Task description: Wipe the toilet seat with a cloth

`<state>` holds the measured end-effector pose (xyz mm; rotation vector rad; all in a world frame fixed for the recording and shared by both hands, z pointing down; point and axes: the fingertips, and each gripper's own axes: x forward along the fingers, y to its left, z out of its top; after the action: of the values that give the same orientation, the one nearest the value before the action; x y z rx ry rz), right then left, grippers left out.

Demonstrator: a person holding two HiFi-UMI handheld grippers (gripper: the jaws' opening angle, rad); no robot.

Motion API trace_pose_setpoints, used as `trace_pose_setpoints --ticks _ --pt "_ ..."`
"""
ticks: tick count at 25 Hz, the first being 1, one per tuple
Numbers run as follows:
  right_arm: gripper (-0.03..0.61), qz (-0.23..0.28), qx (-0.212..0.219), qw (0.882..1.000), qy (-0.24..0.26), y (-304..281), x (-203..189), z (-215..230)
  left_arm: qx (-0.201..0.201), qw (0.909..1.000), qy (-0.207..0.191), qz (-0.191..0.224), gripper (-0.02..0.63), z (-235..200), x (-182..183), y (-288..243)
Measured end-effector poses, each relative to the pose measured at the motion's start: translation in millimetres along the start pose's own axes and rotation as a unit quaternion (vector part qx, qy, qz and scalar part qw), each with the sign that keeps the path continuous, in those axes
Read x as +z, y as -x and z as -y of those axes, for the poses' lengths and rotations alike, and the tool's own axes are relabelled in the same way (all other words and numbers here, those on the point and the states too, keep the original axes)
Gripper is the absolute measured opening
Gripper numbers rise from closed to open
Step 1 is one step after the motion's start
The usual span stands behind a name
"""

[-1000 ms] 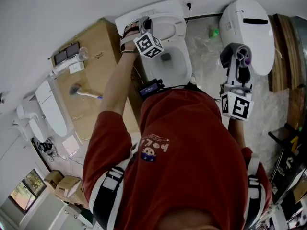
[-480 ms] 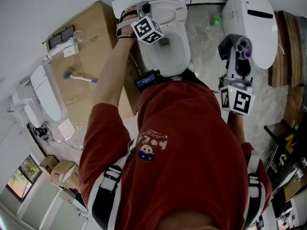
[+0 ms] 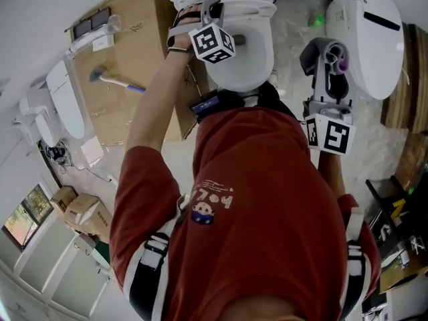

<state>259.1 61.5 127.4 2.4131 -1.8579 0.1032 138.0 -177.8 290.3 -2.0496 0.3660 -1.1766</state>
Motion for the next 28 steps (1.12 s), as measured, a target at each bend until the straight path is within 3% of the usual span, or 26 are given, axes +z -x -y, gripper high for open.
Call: trace_pose_setpoints --ticks 13,20,24,28 --pt "0.074 -0.03 0.127 0.991 0.014 -24.2 -43.7 -14.3 -0.075 0.9953 -0.031 -0.053 0.043 96.1 -3.0 54.8" --pt "0.074 -0.056 0.108 0.992 0.029 -5.2 -59.5 -32.9 -0.159 0.9862 -0.025 -0.038 0.046 177.2 -17.2 86.3" --pt "0.074 -0.085 0.082 0.992 0.035 23.8 -75.0 -64.3 -0.206 0.9783 -0.009 -0.018 0.058 227.1 -26.3 98.7" --pt "0.074 -0.123 0.088 0.988 0.028 58.1 -101.4 -104.6 -0.244 0.9698 0.008 -0.011 0.074 275.4 -33.9 103.7"
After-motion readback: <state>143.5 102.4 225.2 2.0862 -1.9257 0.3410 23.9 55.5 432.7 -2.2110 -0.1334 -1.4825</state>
